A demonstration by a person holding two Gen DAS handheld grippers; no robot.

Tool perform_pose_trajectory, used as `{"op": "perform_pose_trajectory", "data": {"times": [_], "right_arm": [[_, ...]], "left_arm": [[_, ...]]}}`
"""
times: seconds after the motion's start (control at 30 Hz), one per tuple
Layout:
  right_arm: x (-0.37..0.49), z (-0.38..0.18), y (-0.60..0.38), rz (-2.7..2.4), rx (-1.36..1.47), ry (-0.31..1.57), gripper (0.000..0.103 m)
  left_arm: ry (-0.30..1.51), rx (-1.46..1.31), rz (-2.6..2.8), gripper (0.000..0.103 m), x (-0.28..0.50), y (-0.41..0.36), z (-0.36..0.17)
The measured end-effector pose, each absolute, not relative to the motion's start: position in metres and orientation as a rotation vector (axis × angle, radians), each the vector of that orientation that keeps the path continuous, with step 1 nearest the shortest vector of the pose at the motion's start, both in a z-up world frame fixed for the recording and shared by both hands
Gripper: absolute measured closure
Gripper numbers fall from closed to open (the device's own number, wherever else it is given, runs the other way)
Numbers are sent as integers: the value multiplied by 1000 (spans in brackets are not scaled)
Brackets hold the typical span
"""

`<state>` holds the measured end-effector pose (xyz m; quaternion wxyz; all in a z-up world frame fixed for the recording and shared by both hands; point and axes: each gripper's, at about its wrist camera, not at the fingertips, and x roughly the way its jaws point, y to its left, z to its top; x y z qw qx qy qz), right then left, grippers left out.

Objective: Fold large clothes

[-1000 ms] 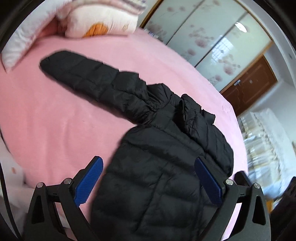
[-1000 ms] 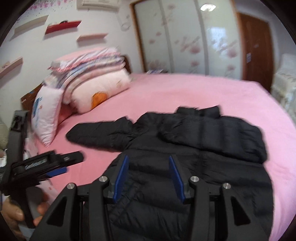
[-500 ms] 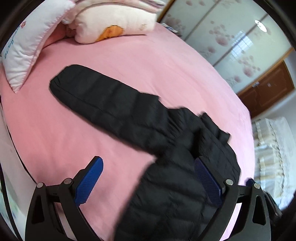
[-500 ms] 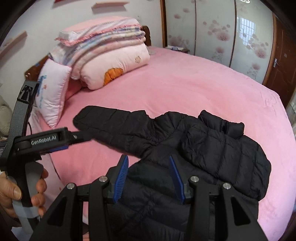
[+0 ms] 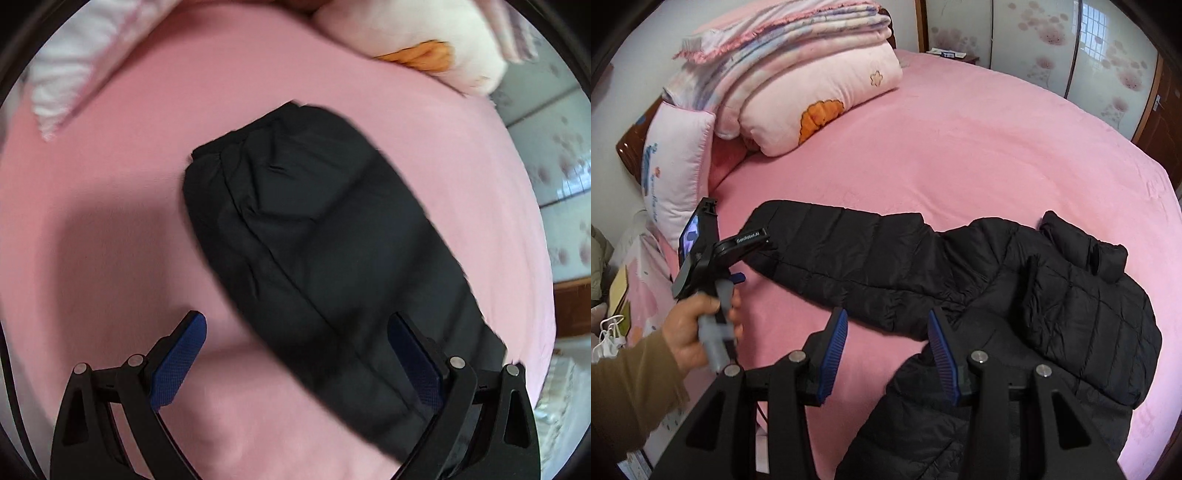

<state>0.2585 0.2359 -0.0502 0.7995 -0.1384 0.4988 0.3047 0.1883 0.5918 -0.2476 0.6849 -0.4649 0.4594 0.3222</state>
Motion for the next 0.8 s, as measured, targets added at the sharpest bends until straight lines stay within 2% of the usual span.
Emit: {"op": "perform_pose_trajectory", "data": {"times": [0.2, 0.23, 0.27, 0.3, 0.33, 0.43, 0.53, 0.8], "right_arm": [[273, -60, 253, 617, -292, 1132, 58], [273, -60, 254, 613, -293, 1135, 58], [274, -60, 256, 608, -295, 1138, 58], [275, -61, 257, 601, -294, 1143, 58], [276, -61, 257, 596, -292, 1150, 58], [281, -62, 255, 577, -281, 1173, 58], [283, -64, 252, 546, -293, 1184, 58], [294, -63, 198, 412, -179, 1274, 60]], "left_arm": [[1030, -1047, 737, 7, 204, 603, -266], [1031, -1026, 725, 22, 208, 601, -264], [1034, -1006, 699, 48, 213, 596, -262], [1042, -986, 658, 62, 220, 593, -259], [1046, -979, 608, 90, 227, 589, -255], [1066, -926, 575, 97, 244, 579, -237], [1035, -907, 540, 98, 252, 571, -207], [881, -753, 233, 98, 273, 484, -56]]}}
